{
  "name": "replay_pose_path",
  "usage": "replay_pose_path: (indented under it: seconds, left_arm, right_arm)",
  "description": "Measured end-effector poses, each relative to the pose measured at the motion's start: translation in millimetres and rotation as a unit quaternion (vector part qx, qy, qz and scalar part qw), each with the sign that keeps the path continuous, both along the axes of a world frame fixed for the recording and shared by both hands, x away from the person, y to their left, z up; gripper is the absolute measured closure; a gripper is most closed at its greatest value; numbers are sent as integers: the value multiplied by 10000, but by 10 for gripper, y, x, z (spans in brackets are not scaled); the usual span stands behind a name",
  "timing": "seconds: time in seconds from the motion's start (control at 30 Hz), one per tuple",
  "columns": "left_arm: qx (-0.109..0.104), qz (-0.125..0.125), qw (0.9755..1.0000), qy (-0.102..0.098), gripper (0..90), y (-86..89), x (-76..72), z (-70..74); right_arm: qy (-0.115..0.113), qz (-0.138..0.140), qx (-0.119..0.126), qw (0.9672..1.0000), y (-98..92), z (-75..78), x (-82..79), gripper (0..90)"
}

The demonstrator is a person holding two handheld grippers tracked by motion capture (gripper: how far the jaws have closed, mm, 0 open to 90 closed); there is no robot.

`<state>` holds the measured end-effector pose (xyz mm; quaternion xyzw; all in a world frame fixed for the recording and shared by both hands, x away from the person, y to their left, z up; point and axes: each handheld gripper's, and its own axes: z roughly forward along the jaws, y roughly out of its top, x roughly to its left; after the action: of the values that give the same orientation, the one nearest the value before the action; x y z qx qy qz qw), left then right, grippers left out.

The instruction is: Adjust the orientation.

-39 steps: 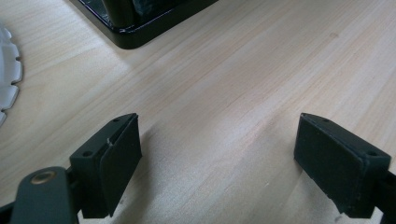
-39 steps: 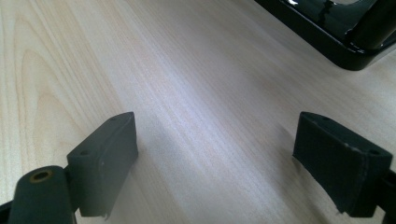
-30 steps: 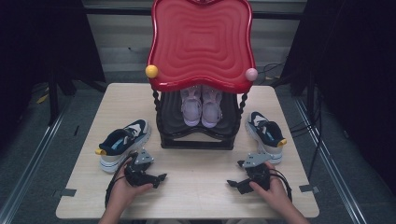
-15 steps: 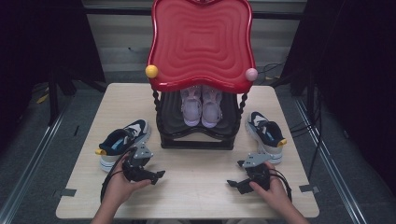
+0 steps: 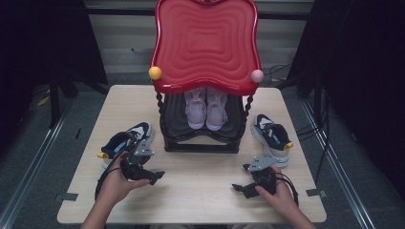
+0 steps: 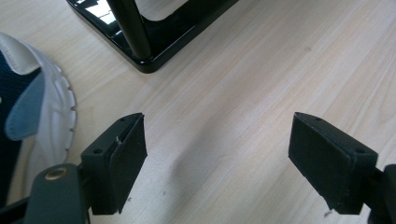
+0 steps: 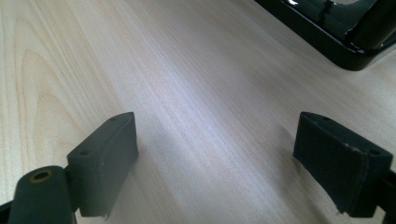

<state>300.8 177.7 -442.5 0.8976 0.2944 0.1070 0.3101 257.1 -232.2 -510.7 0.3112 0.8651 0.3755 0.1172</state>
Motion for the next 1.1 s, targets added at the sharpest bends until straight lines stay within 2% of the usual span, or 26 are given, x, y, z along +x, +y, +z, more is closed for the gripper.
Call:
replay_pose_path:
  seconds: [0.5,0.73,0.87,1.1]
  left_arm:
    - [188,87,9997,100,188,210,120,209]
    - [228,270,9994,42,188,333,176,295]
    - [334,292,9990,103,188,416,212,313]
    - [467,430,9980,68,188,549,239,282]
  right_arm:
    - [2,0,3,10000,0,0,0,130]
    - [4,-1,4,10000,0,0,0,130]
    - [5,1,2,10000,0,0,0,130]
    - [1,1,2,10000,0,0,0,130]
